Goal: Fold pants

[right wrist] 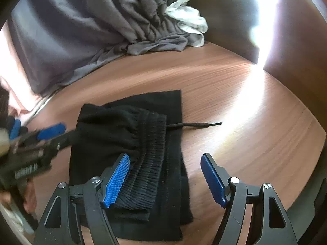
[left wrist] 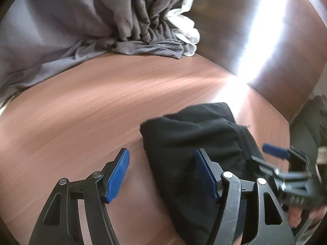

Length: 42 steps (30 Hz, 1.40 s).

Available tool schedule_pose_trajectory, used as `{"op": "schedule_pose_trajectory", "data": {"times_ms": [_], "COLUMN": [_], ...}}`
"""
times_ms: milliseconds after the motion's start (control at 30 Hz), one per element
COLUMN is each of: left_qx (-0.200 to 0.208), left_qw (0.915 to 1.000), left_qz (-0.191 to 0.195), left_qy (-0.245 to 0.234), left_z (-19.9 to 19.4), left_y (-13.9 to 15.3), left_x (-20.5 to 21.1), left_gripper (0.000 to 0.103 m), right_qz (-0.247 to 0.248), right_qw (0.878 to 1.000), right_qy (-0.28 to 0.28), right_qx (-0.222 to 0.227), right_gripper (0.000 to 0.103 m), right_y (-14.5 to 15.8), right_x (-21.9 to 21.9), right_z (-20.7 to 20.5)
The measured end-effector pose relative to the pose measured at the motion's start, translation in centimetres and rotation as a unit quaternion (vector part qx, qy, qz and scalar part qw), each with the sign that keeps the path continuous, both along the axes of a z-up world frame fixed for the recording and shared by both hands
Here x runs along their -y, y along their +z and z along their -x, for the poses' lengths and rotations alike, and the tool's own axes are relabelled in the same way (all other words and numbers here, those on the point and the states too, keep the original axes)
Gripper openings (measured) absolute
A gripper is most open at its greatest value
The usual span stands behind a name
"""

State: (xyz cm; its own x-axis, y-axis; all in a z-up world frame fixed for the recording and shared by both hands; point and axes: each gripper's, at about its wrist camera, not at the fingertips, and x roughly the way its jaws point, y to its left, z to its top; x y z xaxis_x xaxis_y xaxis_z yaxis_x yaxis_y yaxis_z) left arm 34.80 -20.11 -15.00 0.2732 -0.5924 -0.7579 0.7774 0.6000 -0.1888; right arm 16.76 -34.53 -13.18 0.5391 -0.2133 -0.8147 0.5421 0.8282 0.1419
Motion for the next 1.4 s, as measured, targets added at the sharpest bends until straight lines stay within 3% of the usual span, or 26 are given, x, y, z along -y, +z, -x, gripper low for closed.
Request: {"op": "schedule_pose_trajectory", "data": {"times_ms": [267,467,533,567,633,800,867,933,1100,1200,1400], "left_qx": [-0.048,-0.06,-0.06,-0.057,-0.036,0.066,0.116,0.136,0.152,0.124,0.124], "left_qw": [0.9985,0.9971,0.9964,0.9964,0.9967,0.9909,0.9807,0.971,0.9549,0.9577,0.9608], "left_qz": [0.01,0.014,0.019,0.019,0.013,0.029,0.04,0.052,0.07,0.087,0.087], "left_qy": [-0.024,-0.044,-0.058,-0.06,-0.072,-0.114,-0.153,-0.19,-0.245,-0.245,-0.232], "left_z": [-1.9,-1.8,-1.7,-1.5,-0.9,2.2,4.0,5.1,6.6,6.3,5.9], "left_y": [-2.0,-2.7,-2.7,-2.7,-2.3,0.9,2.6,3.8,5.9,6.7,7.3], "left_x": [2.4,3.5,3.8,3.9,4.0,3.2,2.7,2.4,1.8,1.5,1.4], "left_gripper": [0.064,0.054,0.037,0.019,0.013,0.011,0.011,0.011,0.011,0.011,0.011], "right_qz": [0.021,0.014,0.004,-0.001,-0.015,-0.012,-0.01,-0.005,-0.001,0.0,-0.012], "right_qw": [1.0,1.0,1.0,1.0,0.999,0.999,0.999,0.999,0.999,0.999,0.997], "right_qy": [-0.005,-0.015,-0.021,-0.024,-0.032,-0.034,-0.032,-0.027,0.003,0.021,0.054], "right_qx": [-0.006,0.0,0.005,0.007,0.014,0.022,0.024,0.027,0.037,0.042,0.045], "right_gripper": [0.072,0.069,0.069,0.069,0.069,0.069,0.069,0.069,0.069,0.069,0.066], "right_y": [-0.6,-0.8,-1.0,-1.0,-1.3,-1.4,-1.4,-1.4,-1.5,-1.5,-1.6], "right_x": [-0.7,-0.8,-0.6,-0.5,-0.3,-0.4,-0.5,-0.6,-0.9,-1.2,-1.7], "right_z": [-0.2,0.0,0.1,0.2,0.4,0.7,0.7,0.8,0.7,0.5,-0.1]}}
